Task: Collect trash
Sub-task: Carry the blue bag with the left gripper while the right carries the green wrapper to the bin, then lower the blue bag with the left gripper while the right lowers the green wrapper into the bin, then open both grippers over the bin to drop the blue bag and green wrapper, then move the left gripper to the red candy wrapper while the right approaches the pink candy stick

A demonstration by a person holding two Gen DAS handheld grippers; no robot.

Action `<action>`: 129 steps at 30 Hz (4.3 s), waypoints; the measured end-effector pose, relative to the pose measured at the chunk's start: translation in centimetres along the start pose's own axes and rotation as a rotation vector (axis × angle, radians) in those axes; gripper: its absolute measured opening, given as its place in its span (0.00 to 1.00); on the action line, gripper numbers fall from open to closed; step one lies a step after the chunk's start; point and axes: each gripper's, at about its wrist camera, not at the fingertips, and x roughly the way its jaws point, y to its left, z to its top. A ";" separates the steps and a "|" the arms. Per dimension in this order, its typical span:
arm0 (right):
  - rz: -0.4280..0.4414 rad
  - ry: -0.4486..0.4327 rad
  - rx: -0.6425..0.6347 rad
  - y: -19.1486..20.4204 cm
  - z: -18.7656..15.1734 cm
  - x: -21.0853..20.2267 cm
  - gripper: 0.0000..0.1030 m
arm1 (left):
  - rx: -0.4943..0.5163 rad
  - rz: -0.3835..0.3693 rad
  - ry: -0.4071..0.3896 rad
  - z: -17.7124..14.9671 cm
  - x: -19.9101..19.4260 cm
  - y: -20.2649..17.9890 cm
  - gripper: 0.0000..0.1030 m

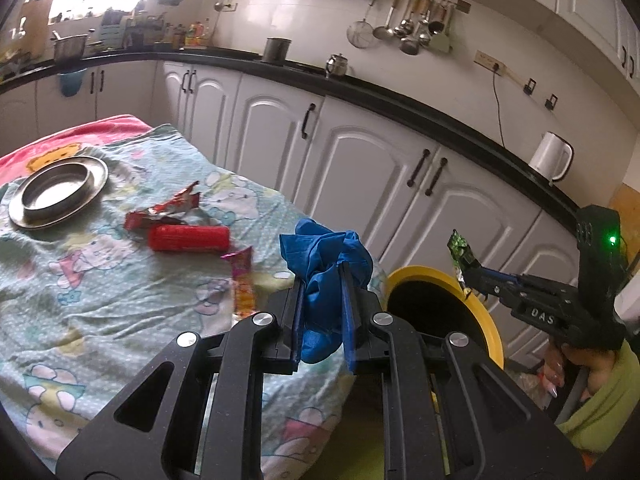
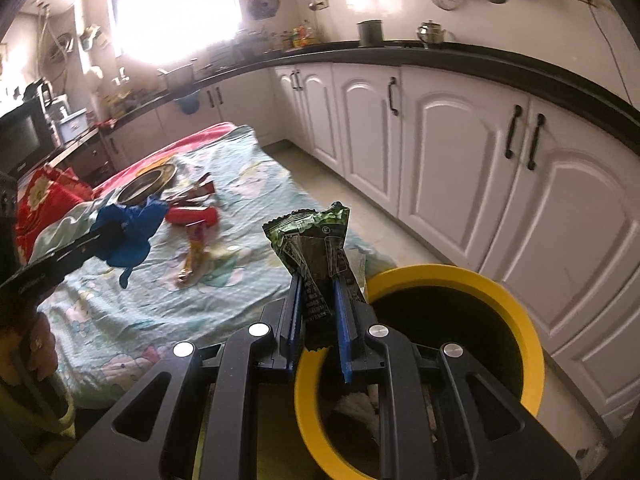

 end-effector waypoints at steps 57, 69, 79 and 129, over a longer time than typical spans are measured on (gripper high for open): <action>-0.121 0.037 0.253 -11.0 -4.2 -0.1 0.18 | 0.312 -0.248 0.275 -6.6 11.1 -14.2 0.10; -0.136 0.060 0.275 -11.4 -4.5 0.5 0.32 | 0.288 -0.241 0.294 -6.9 11.6 -13.7 0.40; -0.165 0.029 0.314 -12.0 -4.5 -0.3 0.53 | 0.197 -0.158 0.250 -5.8 10.0 -10.6 0.84; 0.074 -0.003 -0.106 7.5 0.7 2.8 0.72 | -0.225 0.181 -0.099 1.2 -0.5 8.5 0.89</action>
